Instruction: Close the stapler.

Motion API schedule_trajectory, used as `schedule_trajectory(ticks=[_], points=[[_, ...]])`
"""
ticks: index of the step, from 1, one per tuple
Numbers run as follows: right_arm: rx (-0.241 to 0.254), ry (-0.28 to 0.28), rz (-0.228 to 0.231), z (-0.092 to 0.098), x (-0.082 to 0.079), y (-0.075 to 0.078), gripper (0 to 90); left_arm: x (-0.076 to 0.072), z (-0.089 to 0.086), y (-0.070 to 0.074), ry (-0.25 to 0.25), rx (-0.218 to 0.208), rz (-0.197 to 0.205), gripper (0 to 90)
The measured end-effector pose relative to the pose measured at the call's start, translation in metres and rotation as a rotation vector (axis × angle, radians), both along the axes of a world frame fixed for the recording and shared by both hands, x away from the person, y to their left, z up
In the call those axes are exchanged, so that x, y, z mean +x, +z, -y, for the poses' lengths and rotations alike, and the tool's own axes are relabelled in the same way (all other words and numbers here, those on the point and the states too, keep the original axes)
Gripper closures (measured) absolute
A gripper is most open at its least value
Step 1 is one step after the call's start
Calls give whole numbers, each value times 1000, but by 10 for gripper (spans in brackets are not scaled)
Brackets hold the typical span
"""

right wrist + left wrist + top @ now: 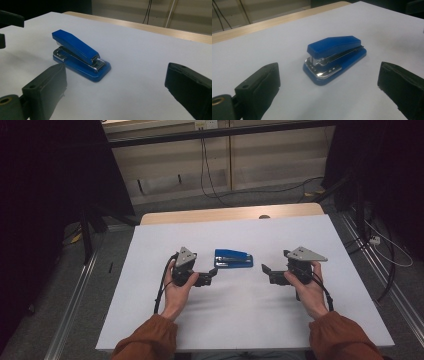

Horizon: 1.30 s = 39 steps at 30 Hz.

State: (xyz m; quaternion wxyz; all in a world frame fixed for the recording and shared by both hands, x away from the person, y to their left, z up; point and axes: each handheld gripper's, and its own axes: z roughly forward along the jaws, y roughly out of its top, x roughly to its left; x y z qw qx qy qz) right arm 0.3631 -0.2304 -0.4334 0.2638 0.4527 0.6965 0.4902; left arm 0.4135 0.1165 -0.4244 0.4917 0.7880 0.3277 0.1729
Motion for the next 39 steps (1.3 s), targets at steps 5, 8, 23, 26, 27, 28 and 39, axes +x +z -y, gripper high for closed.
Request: schedule_trajectory(ticks=[5, 8, 23, 26, 27, 28, 39], points=[[-6, -8, 12, 5, -10, -1, 35, -8, -4, 1, 9, -23, 23, 46], [4, -30, 21, 8, -14, 2, 28, -16, -9, 5, 21, -34, 51, 46], [28, -56, 36, 18, -34, 9, 21, -37, -47, 12, 138, -51, 70, 38], [13, -71, 38, 19, -38, 7, 16, -43, -51, 14, 138, -49, 82, 38], [18, -72, 37, 20, -40, 6, 12, -45, -53, 14, 139, -48, 85, 38], [20, -73, 40, 20, -41, 6, 10, -46, -54, 14, 138, -49, 88, 38], [4, -106, 60, 29, -57, 4, 4, -68, -69, 10, 157, -30, 80, 38]])
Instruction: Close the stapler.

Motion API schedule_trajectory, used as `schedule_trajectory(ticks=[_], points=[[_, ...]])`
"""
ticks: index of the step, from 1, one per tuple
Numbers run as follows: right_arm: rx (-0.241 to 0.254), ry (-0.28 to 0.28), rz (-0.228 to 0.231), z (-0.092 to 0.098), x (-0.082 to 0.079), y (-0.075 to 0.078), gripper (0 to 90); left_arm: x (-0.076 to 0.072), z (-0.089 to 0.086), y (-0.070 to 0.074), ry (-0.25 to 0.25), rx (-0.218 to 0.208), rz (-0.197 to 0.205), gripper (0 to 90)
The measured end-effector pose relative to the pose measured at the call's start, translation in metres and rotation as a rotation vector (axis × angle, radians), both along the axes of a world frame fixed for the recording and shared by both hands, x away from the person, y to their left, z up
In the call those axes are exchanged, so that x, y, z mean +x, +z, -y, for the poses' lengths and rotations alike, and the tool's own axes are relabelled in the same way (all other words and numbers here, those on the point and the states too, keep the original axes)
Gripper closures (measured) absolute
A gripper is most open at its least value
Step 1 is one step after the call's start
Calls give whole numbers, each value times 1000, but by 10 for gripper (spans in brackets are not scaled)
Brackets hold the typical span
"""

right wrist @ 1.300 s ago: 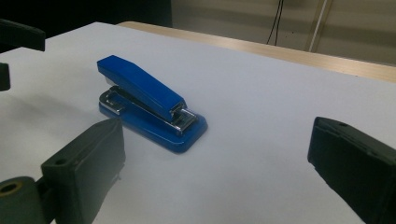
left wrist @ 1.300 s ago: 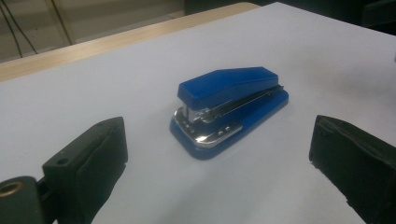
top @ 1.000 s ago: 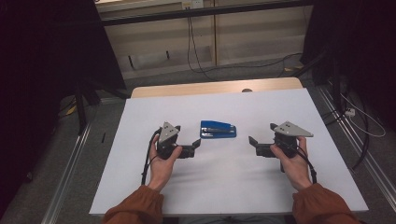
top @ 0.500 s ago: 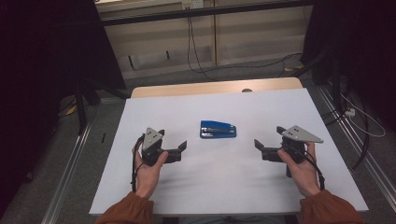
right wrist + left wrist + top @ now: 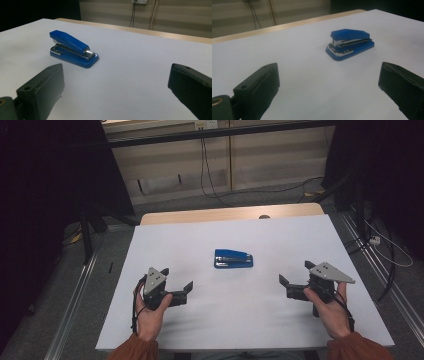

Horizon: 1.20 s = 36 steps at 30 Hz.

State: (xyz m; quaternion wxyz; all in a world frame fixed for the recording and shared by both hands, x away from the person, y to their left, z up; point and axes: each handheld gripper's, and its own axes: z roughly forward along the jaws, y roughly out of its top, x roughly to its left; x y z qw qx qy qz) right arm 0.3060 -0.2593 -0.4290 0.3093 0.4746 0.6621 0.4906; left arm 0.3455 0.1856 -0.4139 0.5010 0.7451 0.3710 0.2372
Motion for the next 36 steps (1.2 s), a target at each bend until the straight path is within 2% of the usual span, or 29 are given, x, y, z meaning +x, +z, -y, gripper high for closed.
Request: schedule_trajectory(ticks=[2, 9, 12, 16, 22, 24, 26, 27, 31, 33, 36], points=[[-2, -3, 9, 2, -2, -1, 4, -4, -3, 1, 11, -6, 17, 38], [0, -33, 17, 12, -12, 1, 4, -13, -12, 1, 9, -20, 7, 39], [8, -50, 15, 17, -18, 0, 4, -16, -17, 1, 11, -15, -5, 39], [-10, -65, 20, 20, -23, -2, 5, -21, -22, 4, 25, -6, 8, 39], [-8, -78, 32, 24, -30, -3, 5, -28, -27, 2, 31, 2, -2, 39], [-7, -80, 31, 26, -33, -3, 4, -30, -29, 1, 37, -8, -2, 39], [-2, -87, 33, 27, -36, -4, 5, -33, -32, -1, 47, 3, -6, 39], [-2, -91, 33, 28, -37, -4, 5, -34, -33, -2, 50, 9, -16, 39], [-6, -91, 37, 30, -41, -5, 4, -31, -36, -6, 70, -21, -43, 38], [-14, -94, 35, 32, -42, -7, 4, -31, -37, -6, 84, -28, -40, 38], [-17, -89, 29, 31, -40, -9, 4, -31, -35, -6, 89, -17, -31, 39]])
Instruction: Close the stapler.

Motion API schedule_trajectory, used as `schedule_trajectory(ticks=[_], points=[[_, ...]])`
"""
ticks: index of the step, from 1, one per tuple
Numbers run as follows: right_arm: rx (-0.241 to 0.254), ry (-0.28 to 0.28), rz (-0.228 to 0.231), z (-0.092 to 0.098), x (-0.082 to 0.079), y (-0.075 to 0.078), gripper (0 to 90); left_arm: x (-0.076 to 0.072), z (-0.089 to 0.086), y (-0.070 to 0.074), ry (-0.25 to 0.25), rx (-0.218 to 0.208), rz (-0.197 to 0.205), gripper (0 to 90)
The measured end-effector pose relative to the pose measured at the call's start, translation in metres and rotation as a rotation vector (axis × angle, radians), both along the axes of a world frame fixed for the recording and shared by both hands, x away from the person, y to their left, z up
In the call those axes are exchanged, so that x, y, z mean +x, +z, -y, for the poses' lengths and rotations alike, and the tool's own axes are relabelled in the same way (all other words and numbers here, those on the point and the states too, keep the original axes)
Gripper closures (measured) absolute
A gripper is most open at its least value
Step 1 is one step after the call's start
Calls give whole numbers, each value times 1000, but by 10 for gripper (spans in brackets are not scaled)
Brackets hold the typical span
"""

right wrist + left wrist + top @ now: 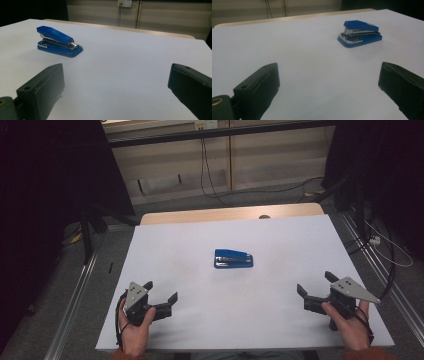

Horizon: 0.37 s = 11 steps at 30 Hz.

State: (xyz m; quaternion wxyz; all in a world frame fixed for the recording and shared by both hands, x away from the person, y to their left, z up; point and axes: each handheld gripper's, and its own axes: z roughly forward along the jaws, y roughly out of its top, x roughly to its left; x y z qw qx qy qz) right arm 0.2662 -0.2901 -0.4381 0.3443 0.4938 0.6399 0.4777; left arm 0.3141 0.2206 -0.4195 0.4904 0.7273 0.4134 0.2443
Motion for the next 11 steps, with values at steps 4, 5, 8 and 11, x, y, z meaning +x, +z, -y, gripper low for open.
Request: schedule_trajectory(ticks=[4, 5, 8, 11], points=[[-14, 6, 7, -3, 3, -1, 4, 0, 1, 1, -17, -4, 5, 38], [-13, 8, 12, -3, 3, -1, 4, 1, 0, 1, -21, -1, -3, 38], [-17, -6, 8, -3, 4, -1, 4, 2, 1, 1, -30, 2, -9, 38], [-17, -9, 6, -2, 6, -2, 5, 2, 3, 1, -33, 9, -11, 38]])
